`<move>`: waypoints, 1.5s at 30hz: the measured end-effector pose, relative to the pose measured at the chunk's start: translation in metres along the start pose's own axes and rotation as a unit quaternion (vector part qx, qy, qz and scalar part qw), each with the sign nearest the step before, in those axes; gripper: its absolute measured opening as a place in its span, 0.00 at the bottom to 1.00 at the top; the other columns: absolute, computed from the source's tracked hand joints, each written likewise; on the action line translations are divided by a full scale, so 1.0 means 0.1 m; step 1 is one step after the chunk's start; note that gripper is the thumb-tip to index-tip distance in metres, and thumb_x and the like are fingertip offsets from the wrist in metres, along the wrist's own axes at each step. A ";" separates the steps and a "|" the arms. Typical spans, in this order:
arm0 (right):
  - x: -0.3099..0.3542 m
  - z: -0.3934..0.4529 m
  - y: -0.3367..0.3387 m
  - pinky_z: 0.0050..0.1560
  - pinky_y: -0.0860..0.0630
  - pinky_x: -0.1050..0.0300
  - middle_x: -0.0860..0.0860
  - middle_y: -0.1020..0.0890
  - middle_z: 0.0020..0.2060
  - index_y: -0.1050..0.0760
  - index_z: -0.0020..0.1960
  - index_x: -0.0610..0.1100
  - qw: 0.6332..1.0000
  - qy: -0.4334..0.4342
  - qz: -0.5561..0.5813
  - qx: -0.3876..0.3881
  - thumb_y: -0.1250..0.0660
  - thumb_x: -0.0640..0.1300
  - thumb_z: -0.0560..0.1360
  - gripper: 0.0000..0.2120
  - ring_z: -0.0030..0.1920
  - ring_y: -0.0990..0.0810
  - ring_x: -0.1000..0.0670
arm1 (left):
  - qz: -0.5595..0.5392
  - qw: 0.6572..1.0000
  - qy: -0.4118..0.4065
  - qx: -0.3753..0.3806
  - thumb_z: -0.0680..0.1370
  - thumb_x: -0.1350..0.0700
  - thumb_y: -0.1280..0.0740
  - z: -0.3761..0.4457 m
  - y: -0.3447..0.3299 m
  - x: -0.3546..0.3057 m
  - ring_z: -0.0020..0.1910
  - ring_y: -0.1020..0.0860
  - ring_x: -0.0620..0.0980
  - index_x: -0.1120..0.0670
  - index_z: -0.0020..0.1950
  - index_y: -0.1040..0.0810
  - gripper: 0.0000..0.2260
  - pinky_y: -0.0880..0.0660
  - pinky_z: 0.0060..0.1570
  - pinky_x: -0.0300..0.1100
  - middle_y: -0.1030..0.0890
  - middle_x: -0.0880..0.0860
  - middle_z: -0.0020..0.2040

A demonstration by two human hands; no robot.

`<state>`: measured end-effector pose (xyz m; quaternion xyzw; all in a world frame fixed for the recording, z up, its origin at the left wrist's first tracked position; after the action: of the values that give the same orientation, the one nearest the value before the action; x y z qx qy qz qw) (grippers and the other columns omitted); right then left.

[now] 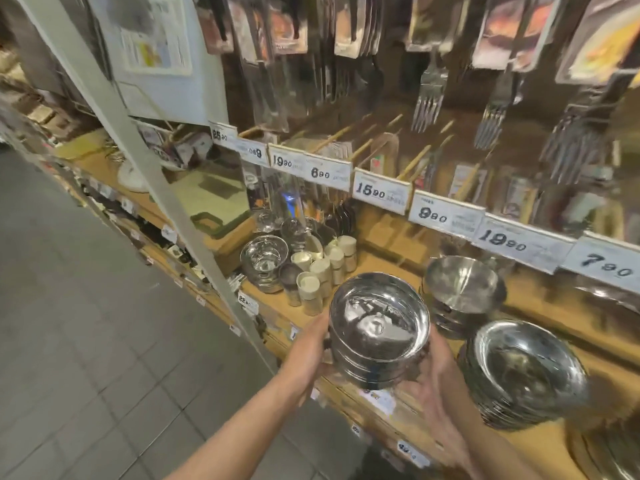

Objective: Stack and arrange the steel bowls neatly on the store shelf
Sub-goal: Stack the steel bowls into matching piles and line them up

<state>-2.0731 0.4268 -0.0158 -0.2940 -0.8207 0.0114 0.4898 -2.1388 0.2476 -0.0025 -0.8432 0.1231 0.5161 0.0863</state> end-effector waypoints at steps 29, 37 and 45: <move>-0.43 1.60 -0.11 0.60 0.26 0.52 0.56 0.15 0.58 0.18 0.56 0.57 0.974 0.018 0.160 -0.158 0.39 0.56 0.81 0.12 0.63 0.21 0.51 | -0.136 0.986 0.036 0.094 0.84 0.41 0.42 1.93 -0.07 0.27 0.69 0.24 0.51 0.48 0.72 0.25 0.20 0.27 0.68 0.51 0.19 0.50 0.67; -0.43 1.74 -0.16 0.58 0.26 0.51 0.56 0.19 0.64 0.21 0.65 0.59 0.981 0.064 0.153 -0.103 0.36 0.66 0.74 0.23 0.65 0.22 0.52 | -0.051 0.997 -0.037 0.044 0.78 0.38 0.42 1.91 -0.07 0.43 0.77 0.36 0.45 0.40 0.78 0.35 0.28 0.39 0.77 0.59 0.32 0.40 0.77; -0.32 1.93 -0.24 0.48 0.20 0.58 0.55 0.17 0.59 0.22 0.64 0.57 0.986 0.110 0.091 -0.086 0.40 0.63 0.75 0.22 0.58 0.18 0.56 | -0.062 0.998 -0.026 0.018 0.78 0.38 0.45 1.97 -0.04 0.38 0.78 0.36 0.48 0.44 0.80 0.38 0.30 0.40 0.77 0.58 0.33 0.46 0.78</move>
<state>-2.2300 0.4428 -0.1339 -0.4079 -0.7297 -0.0466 0.5468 -2.2879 0.3007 -0.1255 -0.8340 0.0780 0.5289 0.1365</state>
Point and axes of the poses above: each hand's wrist, its own z-axis towards the middle knuckle, its own y-axis out of the back of the hand, x = y × z, the point moved 4 cm from there along z, towards the middle knuckle
